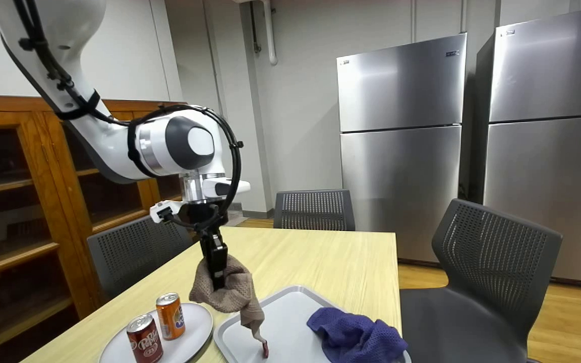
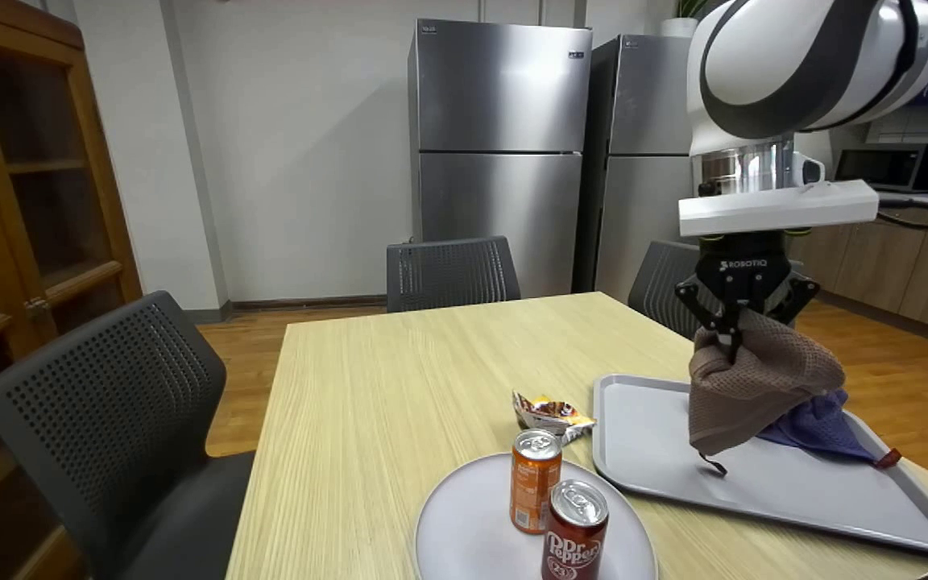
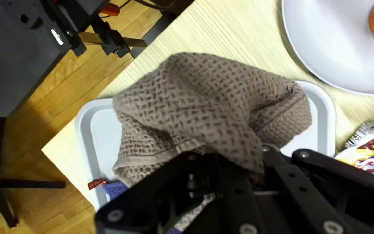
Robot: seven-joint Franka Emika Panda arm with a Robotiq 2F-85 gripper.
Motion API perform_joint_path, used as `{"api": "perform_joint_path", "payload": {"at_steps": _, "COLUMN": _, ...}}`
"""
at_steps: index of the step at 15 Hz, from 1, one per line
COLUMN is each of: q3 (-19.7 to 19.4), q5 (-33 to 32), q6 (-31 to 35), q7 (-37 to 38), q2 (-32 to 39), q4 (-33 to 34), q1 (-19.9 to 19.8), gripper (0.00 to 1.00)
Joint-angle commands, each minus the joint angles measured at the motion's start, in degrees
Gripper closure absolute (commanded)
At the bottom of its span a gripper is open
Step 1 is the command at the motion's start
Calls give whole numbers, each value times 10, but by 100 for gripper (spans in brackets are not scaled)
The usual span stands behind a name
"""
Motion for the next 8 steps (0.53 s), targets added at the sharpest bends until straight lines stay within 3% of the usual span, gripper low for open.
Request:
{"api": "perform_joint_path", "payload": {"at_steps": 1, "q3": 35, "q5": 24, "q6": -41, "q7": -29, "q2": -68, "q4": -32, "q1": -26, "gripper": 98}}
{"api": "perform_joint_path", "payload": {"at_steps": 8, "q3": 72, "q5": 60, "q6": -73, "q7": -71, "q2": -116, "q4": -59, "q1": -24, "gripper": 98}}
